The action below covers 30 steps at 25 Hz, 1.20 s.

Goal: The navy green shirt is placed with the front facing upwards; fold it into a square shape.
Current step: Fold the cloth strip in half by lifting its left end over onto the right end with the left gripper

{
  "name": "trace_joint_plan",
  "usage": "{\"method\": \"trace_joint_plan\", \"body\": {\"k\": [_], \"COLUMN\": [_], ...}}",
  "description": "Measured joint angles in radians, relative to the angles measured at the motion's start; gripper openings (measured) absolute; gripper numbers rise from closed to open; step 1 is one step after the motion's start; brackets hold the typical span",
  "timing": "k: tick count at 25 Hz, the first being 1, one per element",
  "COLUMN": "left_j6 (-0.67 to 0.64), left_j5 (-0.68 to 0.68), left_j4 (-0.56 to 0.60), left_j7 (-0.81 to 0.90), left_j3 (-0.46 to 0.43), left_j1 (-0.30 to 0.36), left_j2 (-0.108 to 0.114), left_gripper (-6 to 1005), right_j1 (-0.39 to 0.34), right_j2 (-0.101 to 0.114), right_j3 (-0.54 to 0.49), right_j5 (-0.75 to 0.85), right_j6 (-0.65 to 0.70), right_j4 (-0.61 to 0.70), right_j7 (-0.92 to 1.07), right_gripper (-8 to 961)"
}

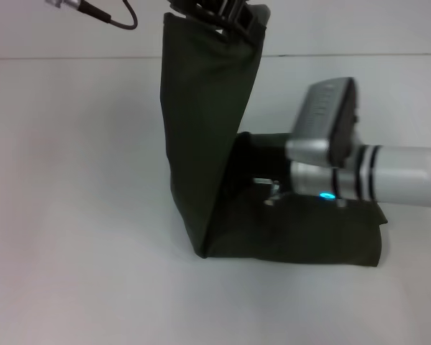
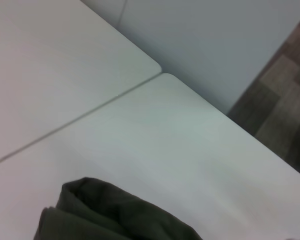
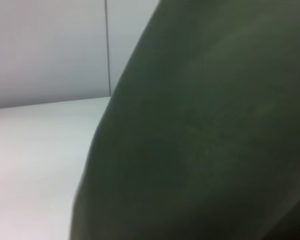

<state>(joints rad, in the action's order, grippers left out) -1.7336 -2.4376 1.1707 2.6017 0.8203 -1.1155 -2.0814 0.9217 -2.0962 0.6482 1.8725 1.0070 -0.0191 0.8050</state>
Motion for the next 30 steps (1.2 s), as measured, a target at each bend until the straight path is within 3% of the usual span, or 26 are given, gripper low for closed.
{"method": "trace_joint_plan", "body": {"k": [2,3,8,11,14,20,26,30], "left_j6": [0.017,0.028,0.065,0.091,0.109,0.164,0.269,0.422], "left_j5": [0.0,0.0,-0.001,-0.001,-0.002,-0.001,0.044,0.147], "left_j4": [-0.006,-0.01,-0.026,-0.034,-0.034,-0.028,-0.03,-0.04], "left_j7": [-0.004,-0.007,-0.012,-0.006,0.002,0.056,0.126,0.174], "left_j3": [0.01,0.015,0.047,0.08,0.106,0.208,0.403,0.561], "left_j1": [0.006,0.009,0.014,0.013,0.004,-0.004,0.048,0.115], "left_j2": [0.002,0.003,-0.004,-0.017,-0.04,-0.082,-0.092,-0.093], "left_gripper": [70,70,71,71,70,78,129,162], "right_j1": [-0.066,-0.066,-0.294,-0.423,-0.517,-0.611,-0.652,-0.665], "right_j2": [0.004,0.004,0.013,0.028,0.051,0.083,0.101,0.108], "right_j3": [0.019,0.019,0.058,0.053,0.026,-0.041,-0.097,-0.116], "right_j5": [0.025,0.025,0.06,0.058,0.053,0.058,0.06,0.061], "right_j6": [0.083,0.083,0.339,0.435,0.477,0.488,0.484,0.485], "right_j4": [0.092,0.092,0.411,0.558,0.624,0.637,0.638,0.638], "right_j7": [0.076,0.076,0.264,0.319,0.348,0.346,0.335,0.336], "right_gripper": [61,63,68,71,74,80,86,91]}}
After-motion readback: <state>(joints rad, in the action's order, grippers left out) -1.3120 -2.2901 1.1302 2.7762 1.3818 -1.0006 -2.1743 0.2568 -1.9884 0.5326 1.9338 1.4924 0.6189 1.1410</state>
